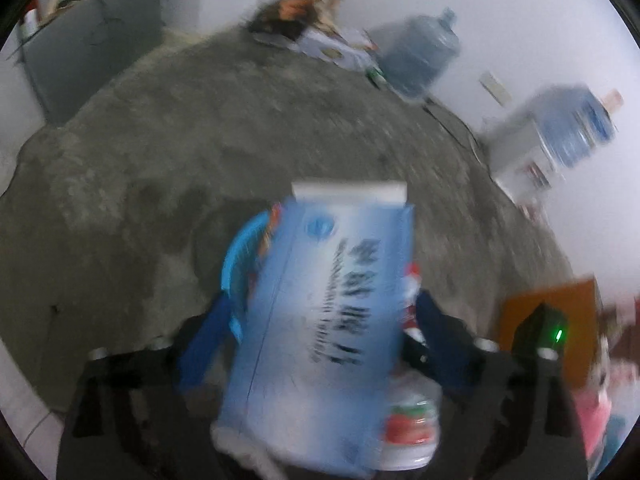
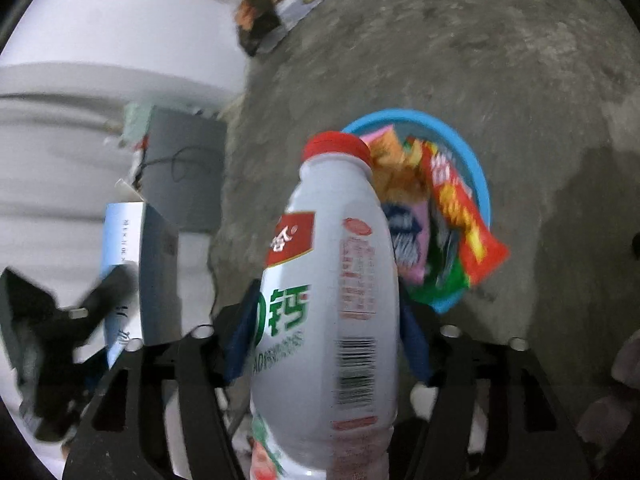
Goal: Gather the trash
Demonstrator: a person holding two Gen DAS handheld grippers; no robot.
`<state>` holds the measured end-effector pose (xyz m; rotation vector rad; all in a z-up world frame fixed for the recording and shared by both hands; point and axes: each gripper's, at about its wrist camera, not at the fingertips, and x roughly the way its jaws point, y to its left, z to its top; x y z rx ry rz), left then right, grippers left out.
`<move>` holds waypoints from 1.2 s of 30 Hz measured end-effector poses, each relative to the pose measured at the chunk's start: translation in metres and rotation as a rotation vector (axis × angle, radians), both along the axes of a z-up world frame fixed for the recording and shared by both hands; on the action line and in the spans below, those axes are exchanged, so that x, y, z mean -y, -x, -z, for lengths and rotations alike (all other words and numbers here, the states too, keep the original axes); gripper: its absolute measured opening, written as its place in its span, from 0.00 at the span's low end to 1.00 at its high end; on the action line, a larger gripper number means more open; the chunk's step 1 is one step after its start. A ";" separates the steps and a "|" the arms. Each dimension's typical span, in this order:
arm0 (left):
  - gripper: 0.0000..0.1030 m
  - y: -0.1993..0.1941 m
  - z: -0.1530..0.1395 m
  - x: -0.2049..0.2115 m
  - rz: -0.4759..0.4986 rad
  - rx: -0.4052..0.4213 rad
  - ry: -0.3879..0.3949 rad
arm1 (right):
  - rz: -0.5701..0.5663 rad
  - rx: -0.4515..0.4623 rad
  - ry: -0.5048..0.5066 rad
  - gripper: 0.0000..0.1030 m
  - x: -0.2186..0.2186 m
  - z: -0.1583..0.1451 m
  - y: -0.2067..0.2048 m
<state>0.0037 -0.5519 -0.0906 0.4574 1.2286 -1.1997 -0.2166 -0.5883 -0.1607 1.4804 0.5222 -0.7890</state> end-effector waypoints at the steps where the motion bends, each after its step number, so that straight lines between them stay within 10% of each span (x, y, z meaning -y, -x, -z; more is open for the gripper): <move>1: 0.93 -0.002 0.004 0.006 -0.020 0.006 0.004 | 0.019 -0.002 -0.008 0.68 0.007 0.010 0.000; 11: 0.92 -0.013 -0.005 -0.024 -0.045 -0.025 0.020 | 0.037 -0.008 0.004 0.68 -0.017 0.003 0.021; 23: 0.93 -0.013 -0.115 -0.162 -0.016 0.106 0.214 | -0.176 -0.106 0.366 0.73 -0.096 -0.132 -0.018; 36: 0.94 -0.044 -0.177 -0.395 -0.558 0.317 0.247 | -0.555 -0.121 0.895 0.92 -0.246 -0.256 -0.107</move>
